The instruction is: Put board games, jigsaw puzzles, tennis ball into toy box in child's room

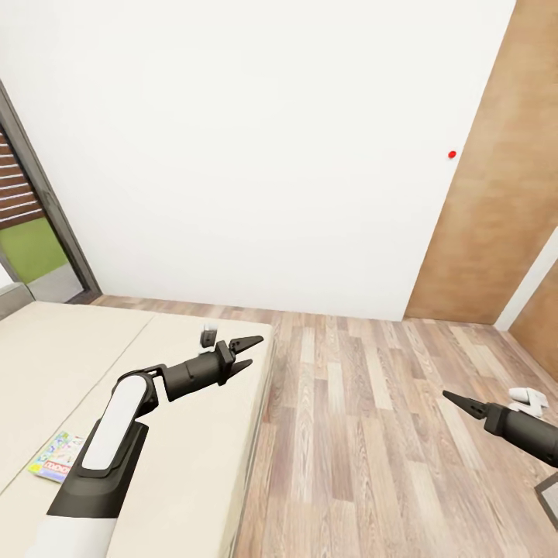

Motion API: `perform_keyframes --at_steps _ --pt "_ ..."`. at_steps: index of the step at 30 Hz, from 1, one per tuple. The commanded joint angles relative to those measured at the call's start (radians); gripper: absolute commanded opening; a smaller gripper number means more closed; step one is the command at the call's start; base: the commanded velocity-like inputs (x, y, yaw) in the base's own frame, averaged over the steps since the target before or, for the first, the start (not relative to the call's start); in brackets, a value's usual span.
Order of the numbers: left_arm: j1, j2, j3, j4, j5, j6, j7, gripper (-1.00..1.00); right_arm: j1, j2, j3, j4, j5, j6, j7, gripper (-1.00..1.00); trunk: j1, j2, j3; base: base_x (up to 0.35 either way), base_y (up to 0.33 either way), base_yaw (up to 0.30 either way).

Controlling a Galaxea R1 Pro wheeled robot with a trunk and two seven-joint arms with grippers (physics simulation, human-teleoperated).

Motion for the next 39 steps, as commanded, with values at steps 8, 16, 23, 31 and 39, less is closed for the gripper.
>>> perform_keyframes --at_steps 8,16,23,31,39 --pt "-0.001 0.001 -0.001 -0.001 0.011 0.002 0.009 1.00 -0.001 0.000 -0.001 0.000 0.001 0.004 0.004 1.00 0.001 -0.002 -0.002 -0.085 0.050 -0.016" --pt "-0.001 0.000 -0.001 -0.001 0.011 0.002 0.009 1.00 -0.001 0.000 -0.001 0.000 0.001 0.004 0.004 1.00 0.001 -0.002 -0.002 -0.129 0.085 -0.005" --pt "-0.001 0.001 0.000 -0.001 0.011 0.002 0.009 1.00 -0.001 0.000 -0.001 -0.001 0.000 0.003 0.004 1.00 0.001 -0.002 -0.002 -0.048 0.032 -0.002" --pt "-0.001 0.000 0.014 -0.001 0.011 0.002 0.008 1.00 -0.001 0.000 -0.001 -0.001 0.000 0.003 0.004 1.00 0.001 -0.002 -0.002 -0.018 0.012 0.000" --pt "0.000 0.000 0.022 -0.001 0.011 0.002 0.008 1.00 -0.001 0.000 -0.001 -0.002 0.001 0.003 0.004 1.00 0.001 -0.002 -0.002 -0.006 0.004 0.080"
